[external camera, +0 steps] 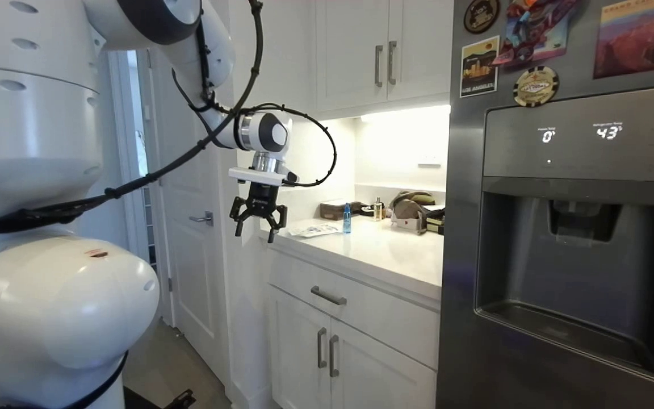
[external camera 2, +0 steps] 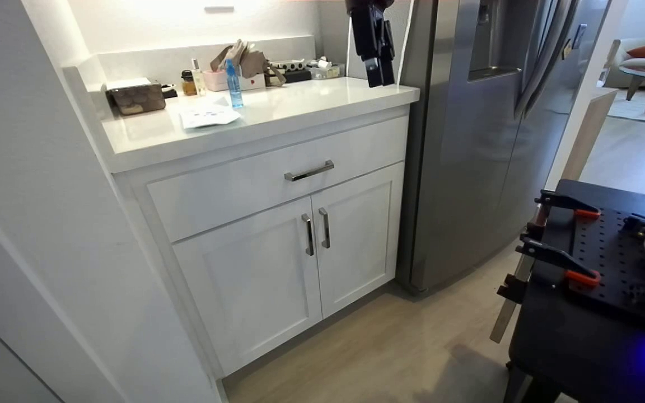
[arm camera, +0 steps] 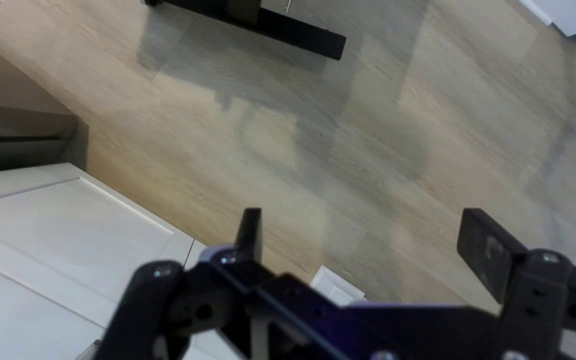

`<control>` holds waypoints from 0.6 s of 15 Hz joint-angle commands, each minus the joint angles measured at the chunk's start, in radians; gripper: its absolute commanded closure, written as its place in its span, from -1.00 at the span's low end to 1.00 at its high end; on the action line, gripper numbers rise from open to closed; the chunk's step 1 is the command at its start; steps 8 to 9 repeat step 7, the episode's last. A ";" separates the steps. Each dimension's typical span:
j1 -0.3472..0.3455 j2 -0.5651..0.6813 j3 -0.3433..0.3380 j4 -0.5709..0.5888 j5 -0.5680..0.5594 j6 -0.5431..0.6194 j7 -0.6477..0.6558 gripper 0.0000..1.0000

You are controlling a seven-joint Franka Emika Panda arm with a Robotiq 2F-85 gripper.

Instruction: Close the open drawer

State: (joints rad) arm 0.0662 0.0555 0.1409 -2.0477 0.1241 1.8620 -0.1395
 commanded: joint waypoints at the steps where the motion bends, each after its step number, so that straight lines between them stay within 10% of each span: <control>1: 0.016 -0.011 -0.012 -0.008 0.000 -0.002 0.008 -1.00; 9: 0.016 -0.017 -0.015 -0.018 0.000 0.003 0.009 -1.00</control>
